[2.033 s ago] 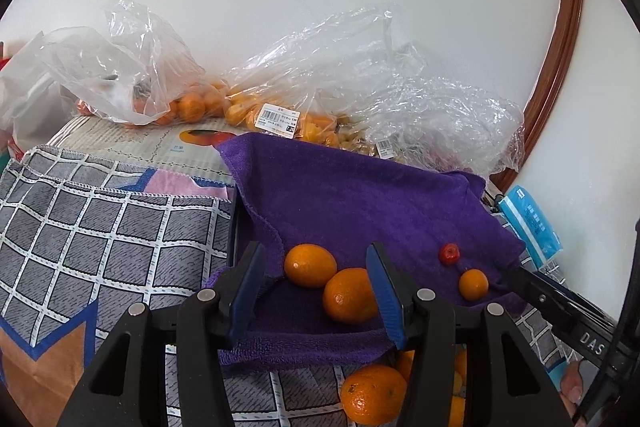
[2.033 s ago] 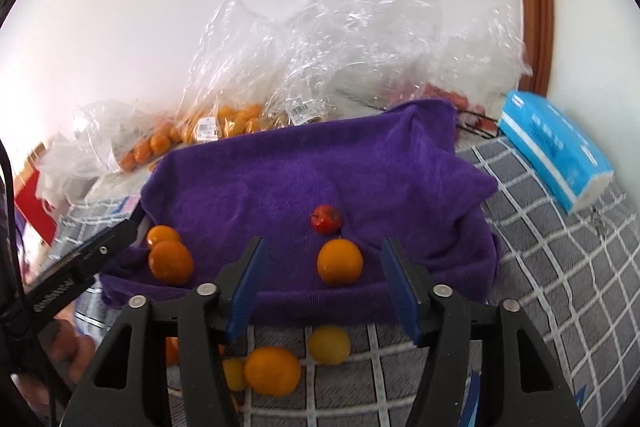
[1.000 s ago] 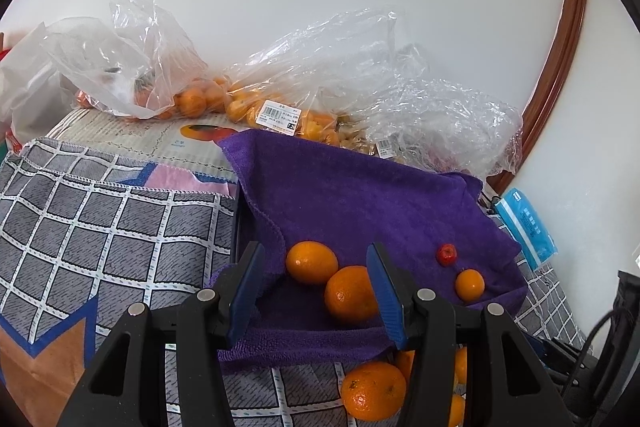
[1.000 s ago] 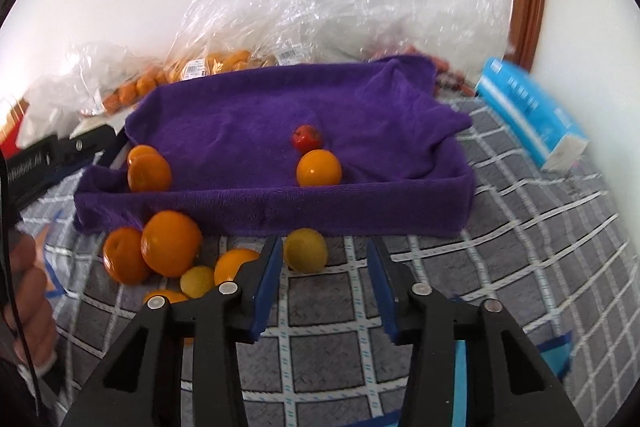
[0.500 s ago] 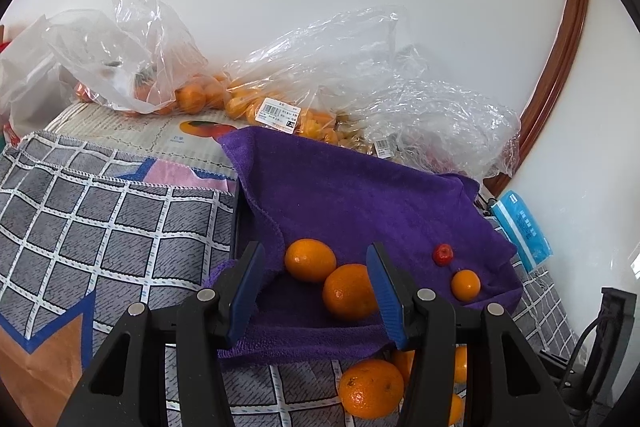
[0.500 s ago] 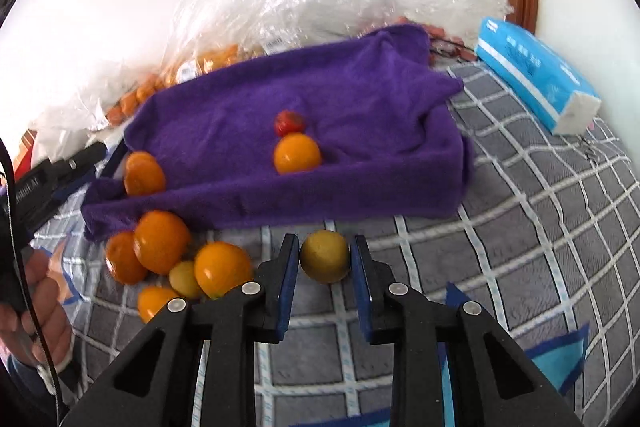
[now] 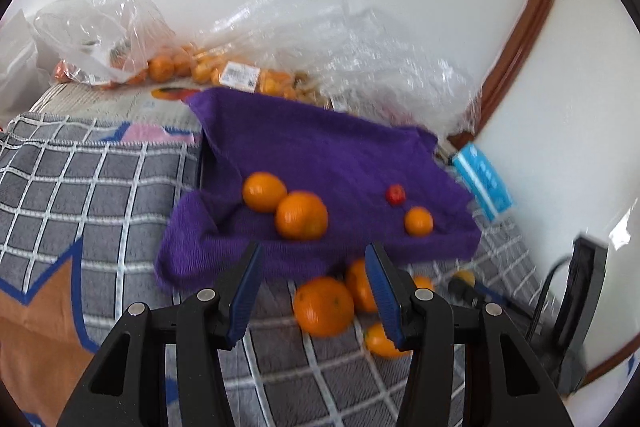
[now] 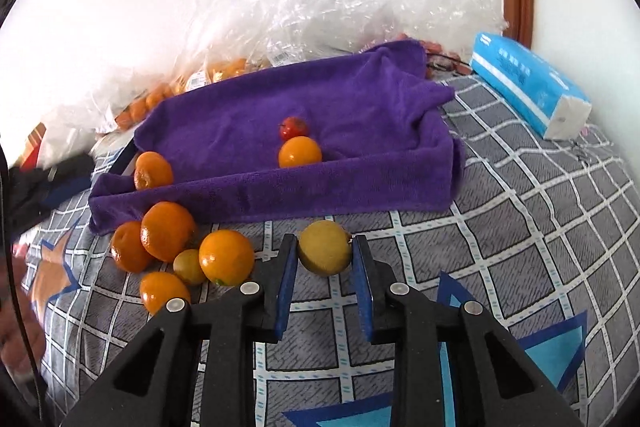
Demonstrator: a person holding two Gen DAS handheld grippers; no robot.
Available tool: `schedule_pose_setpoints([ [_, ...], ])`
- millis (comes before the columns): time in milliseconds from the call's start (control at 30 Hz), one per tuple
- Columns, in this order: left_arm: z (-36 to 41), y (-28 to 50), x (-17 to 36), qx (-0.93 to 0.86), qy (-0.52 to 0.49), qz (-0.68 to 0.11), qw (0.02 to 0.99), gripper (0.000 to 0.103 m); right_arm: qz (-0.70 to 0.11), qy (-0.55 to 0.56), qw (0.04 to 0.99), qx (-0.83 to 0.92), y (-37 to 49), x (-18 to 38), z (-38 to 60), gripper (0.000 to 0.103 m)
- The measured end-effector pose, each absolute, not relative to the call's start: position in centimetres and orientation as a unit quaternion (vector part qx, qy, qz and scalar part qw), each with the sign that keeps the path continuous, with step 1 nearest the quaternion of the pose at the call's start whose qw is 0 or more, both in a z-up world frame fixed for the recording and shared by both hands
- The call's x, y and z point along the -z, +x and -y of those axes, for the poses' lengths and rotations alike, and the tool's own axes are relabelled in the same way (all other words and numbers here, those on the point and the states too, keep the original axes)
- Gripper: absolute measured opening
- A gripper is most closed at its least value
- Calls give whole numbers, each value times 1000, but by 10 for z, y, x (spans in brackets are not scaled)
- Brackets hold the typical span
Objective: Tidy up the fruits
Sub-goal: 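Grasp a large orange with left tool while right tool grasps the yellow fruit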
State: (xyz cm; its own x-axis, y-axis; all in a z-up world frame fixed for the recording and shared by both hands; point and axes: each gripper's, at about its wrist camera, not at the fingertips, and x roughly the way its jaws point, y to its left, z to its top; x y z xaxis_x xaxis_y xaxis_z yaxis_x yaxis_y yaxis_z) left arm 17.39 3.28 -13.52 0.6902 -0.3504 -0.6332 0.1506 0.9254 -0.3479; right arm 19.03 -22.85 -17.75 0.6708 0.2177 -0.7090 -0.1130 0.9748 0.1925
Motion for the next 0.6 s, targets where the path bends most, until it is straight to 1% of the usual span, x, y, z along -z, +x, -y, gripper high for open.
schedule_pose_setpoints([
  [100,-19,166,151,149,-102,-395,901,49,-401,76,909,-88,191,179,232,27],
  [267,-1,164,162,143,-57,-396,905,51,-404,84,907,-89,190,180,235,27],
  [400,17,176,170,105,14,-410,906,51,-404,91,905,-100,189,179,236,27],
  [433,18,179,173,99,18,-418,903,50,-403,93,905,-102,189,179,236,28],
  [500,14,179,169,108,0,-414,904,39,-399,94,906,-103,187,177,237,28],
  [600,-2,170,161,109,-33,-412,904,39,-397,94,907,-105,186,176,236,28],
])
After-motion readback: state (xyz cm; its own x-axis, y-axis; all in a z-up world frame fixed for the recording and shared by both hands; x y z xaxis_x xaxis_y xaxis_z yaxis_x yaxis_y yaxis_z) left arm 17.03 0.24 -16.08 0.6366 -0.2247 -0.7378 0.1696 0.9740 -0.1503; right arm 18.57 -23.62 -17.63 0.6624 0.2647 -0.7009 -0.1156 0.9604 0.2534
